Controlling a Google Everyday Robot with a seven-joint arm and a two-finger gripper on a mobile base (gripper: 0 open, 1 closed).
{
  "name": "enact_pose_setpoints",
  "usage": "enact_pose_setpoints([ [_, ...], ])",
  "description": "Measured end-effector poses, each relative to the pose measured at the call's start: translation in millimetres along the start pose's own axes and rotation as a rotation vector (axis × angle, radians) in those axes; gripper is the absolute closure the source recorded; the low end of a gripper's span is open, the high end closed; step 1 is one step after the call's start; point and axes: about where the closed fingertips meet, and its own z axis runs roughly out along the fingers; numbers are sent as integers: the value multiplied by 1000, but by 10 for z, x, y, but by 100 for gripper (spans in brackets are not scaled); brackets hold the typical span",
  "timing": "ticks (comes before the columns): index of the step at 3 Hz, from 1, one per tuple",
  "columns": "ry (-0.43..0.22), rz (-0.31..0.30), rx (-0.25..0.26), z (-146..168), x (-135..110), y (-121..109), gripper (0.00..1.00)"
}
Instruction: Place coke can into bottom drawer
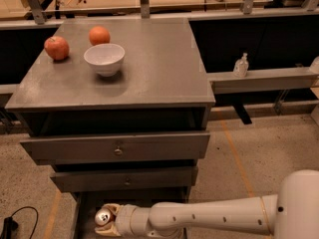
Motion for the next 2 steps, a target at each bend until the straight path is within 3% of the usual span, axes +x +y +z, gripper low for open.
enact_pose_setpoints([
  [1, 40, -21, -42, 194, 555, -135, 100],
  [2, 49, -25, -45, 338, 878, -184, 100],
])
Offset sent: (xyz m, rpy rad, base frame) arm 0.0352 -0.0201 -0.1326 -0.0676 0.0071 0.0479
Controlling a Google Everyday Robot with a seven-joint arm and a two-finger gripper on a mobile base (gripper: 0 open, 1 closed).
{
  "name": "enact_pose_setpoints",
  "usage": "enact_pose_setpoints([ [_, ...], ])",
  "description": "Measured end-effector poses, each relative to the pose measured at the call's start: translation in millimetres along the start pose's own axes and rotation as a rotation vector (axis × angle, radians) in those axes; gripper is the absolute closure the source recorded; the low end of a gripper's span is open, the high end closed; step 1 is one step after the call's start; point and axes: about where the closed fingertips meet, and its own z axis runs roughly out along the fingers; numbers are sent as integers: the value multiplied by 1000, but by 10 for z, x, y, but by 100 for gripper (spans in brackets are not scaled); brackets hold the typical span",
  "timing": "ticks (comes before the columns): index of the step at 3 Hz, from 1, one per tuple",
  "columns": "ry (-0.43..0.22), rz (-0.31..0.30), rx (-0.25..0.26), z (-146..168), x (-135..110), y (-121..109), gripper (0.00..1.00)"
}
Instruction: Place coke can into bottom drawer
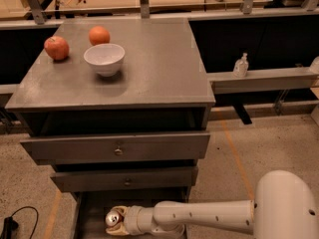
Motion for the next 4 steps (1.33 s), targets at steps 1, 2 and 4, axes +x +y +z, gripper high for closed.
enact_pose_setpoints([
  [1, -24, 23, 48, 113, 283, -166, 82],
  [2, -18, 73, 94, 243, 652, -310, 58],
  [4, 10, 140, 117, 416, 1080, -435, 5],
])
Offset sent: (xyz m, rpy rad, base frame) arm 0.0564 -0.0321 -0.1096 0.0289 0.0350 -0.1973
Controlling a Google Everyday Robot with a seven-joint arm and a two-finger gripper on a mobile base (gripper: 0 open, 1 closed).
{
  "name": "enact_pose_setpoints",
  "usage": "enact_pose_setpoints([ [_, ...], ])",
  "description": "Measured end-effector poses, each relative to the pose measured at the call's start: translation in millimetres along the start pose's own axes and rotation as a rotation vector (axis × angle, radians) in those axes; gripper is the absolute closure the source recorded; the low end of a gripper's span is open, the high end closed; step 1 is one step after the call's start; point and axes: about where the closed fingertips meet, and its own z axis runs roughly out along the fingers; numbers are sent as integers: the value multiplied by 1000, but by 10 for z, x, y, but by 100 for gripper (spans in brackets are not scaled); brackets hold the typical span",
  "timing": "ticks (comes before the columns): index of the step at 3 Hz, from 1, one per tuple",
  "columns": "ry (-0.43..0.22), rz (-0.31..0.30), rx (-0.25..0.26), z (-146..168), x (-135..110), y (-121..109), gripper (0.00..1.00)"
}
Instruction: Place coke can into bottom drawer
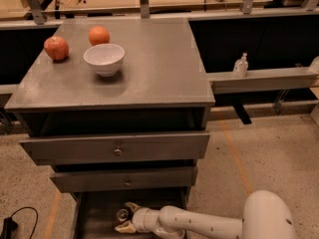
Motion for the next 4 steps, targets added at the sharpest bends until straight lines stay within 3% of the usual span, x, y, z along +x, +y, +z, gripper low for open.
enact_pose_setpoints([
  [1, 14, 27, 11, -82, 9, -24, 0],
  [2, 41, 79, 39, -328, -128, -39, 10],
  [4, 94, 179, 130, -1272, -421, -42, 51],
])
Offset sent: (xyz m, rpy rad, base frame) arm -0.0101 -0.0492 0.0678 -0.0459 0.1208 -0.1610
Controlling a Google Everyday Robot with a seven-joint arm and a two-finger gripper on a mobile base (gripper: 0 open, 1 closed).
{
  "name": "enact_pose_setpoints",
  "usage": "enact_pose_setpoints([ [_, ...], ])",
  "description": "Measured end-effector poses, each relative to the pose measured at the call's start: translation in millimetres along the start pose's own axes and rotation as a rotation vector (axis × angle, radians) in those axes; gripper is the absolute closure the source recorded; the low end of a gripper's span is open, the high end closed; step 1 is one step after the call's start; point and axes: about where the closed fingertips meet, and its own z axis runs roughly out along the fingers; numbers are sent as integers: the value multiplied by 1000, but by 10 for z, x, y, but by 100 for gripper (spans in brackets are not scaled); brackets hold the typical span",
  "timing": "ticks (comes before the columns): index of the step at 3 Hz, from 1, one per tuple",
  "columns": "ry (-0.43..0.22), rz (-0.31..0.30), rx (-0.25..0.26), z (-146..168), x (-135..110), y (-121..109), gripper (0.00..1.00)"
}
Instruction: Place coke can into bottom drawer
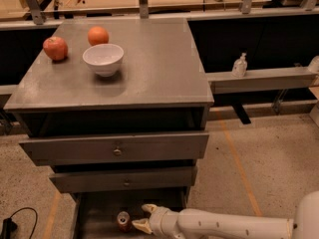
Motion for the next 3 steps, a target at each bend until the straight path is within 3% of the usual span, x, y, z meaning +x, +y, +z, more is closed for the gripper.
enact_pose_setpoints([
  [2, -6, -2, -3, -61, -13, 46, 97],
  [3, -12, 19, 71, -483, -53, -21, 100],
])
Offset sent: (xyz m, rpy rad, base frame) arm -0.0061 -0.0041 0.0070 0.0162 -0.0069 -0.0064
